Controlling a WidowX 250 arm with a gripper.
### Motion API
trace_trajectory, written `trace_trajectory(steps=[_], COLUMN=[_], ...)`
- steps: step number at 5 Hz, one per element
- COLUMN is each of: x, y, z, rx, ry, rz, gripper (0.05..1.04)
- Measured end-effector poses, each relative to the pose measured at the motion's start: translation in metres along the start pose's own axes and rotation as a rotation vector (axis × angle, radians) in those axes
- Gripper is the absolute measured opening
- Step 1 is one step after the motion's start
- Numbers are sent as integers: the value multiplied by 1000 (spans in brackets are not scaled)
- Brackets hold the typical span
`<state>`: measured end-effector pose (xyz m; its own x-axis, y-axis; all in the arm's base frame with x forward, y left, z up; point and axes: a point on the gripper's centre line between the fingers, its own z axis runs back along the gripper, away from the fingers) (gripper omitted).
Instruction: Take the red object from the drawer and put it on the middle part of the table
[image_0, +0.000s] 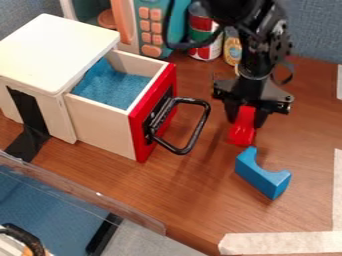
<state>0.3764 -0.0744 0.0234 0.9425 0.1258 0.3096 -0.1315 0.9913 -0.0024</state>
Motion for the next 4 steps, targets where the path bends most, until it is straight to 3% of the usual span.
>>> trace_trajectory(steps=[1,2,3,4], x=[3,-2,-3,0], y=[-2,-4,-3,-1], z=[-1,-2,22,53], rx=[-5,-11,-22,-37], ry=[-10,8,3,-3], rz=[10,18,3,-3], gripper=[571,882,1012,1009])
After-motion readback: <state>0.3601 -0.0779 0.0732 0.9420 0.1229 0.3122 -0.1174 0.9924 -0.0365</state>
